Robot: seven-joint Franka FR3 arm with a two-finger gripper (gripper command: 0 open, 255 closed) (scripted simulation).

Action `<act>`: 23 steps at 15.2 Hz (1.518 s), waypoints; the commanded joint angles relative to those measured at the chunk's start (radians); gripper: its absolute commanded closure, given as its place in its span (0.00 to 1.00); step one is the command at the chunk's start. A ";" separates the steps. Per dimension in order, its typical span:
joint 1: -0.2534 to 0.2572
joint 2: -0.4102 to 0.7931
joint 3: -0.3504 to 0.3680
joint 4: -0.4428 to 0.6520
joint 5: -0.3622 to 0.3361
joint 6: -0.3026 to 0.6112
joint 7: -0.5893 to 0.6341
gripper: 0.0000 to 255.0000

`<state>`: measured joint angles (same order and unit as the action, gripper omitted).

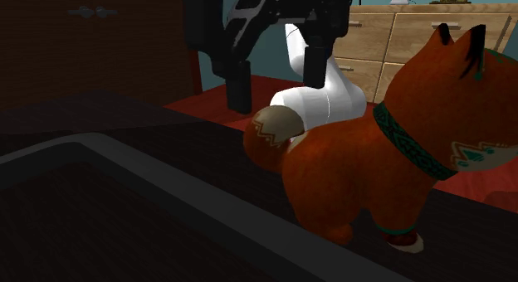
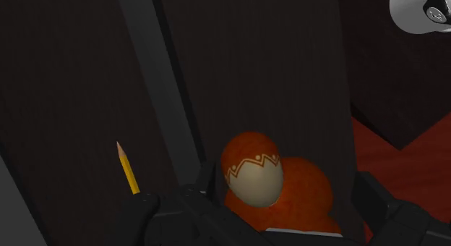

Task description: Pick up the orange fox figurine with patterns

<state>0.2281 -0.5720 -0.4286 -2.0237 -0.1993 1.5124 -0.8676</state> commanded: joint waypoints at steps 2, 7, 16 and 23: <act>-0.003 -0.013 -0.005 -0.051 -0.007 0.039 0.000 0.00; -0.005 -0.019 -0.006 -0.077 -0.009 0.059 0.002 1.00; -0.004 -0.016 -0.006 -0.060 -0.008 0.046 0.000 1.00; 0.005 0.016 0.002 0.059 0.006 -0.042 -0.008 1.00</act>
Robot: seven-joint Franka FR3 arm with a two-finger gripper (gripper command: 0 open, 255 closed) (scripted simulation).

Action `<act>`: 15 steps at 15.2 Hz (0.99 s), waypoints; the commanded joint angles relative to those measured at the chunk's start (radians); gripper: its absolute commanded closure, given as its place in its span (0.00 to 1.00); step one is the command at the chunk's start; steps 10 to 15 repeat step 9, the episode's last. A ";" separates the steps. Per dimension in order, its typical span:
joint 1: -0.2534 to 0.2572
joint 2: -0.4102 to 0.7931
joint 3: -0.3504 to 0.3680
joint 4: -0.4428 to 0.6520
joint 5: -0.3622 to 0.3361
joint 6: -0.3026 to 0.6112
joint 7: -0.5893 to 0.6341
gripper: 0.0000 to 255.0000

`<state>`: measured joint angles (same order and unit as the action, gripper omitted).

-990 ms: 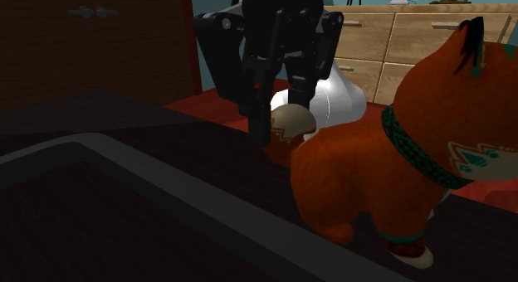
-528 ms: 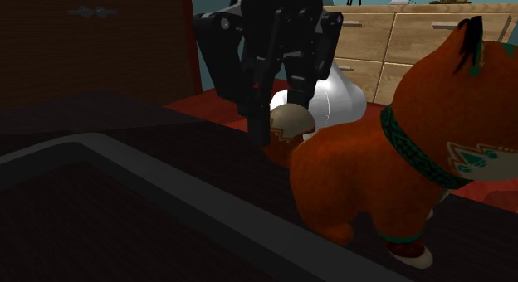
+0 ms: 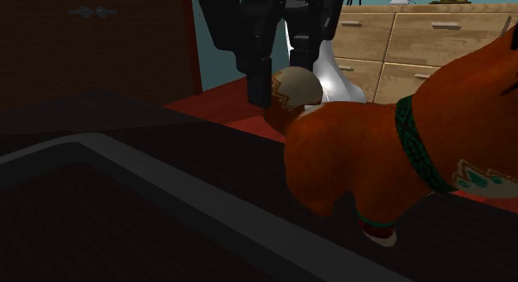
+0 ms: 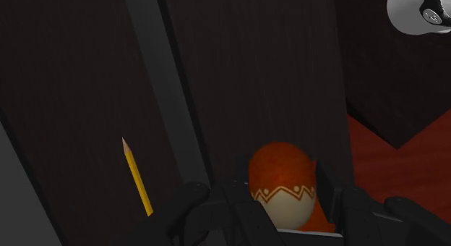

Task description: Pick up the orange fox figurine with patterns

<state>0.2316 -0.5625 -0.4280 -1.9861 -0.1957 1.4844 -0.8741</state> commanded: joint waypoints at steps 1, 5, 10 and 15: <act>0.003 0.012 0.002 0.039 0.005 -0.027 -0.002 1.00; 0.009 0.036 0.003 0.113 0.013 -0.078 -0.008 1.00; 0.012 0.051 0.003 0.155 0.017 -0.106 -0.012 1.00; 0.012 0.051 0.003 0.155 0.017 -0.106 -0.012 1.00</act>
